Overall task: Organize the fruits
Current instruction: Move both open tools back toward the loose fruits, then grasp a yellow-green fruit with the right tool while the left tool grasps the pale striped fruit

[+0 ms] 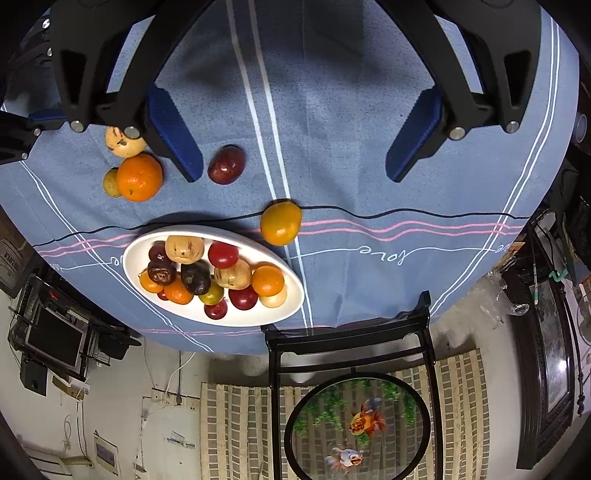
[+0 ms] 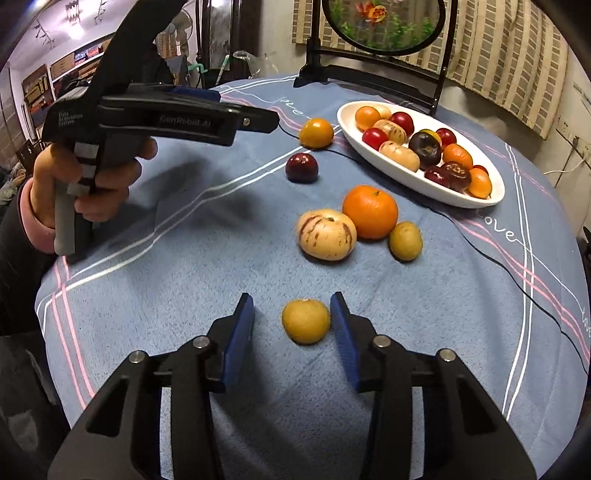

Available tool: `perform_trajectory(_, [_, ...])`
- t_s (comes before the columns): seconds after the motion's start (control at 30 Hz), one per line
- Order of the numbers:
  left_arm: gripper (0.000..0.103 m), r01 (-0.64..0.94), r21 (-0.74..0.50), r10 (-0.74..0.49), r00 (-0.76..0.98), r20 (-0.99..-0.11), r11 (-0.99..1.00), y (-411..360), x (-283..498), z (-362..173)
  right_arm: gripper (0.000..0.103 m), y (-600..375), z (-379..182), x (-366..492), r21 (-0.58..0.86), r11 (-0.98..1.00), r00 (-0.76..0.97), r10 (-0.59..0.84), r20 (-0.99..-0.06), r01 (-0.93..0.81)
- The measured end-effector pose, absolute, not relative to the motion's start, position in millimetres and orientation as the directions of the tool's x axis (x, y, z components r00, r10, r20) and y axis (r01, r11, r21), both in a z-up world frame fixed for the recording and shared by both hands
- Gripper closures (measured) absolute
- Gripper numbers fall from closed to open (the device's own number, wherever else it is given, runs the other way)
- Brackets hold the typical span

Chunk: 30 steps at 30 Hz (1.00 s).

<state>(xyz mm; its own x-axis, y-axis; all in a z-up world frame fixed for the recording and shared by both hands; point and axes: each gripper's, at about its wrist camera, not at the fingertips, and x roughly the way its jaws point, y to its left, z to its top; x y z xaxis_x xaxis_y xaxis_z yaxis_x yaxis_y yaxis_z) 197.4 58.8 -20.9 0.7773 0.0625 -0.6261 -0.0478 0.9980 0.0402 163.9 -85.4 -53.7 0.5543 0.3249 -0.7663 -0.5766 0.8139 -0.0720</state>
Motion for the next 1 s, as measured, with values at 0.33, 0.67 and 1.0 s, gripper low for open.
perform_trajectory(0.33, [0.002,-0.045,0.052,0.068,0.774,-0.629,0.998,56,198,-22,0.067,-89,-59,169,-0.044,0.825,0.526,0.318,-0.789,-0.564])
perform_trajectory(0.67, [0.002,-0.046,0.049,0.067,0.765,-0.640,0.998,57,200,-24,0.075,-95,-58,171,-0.016,0.836,0.521,0.327,-0.788,-0.548])
perform_trajectory(1.0, [0.002,0.046,0.021,-0.020,0.744,-0.668,0.999,46,199,-28,0.075,-136,-38,186,0.131,0.907,0.585,0.363,-0.725,-0.399])
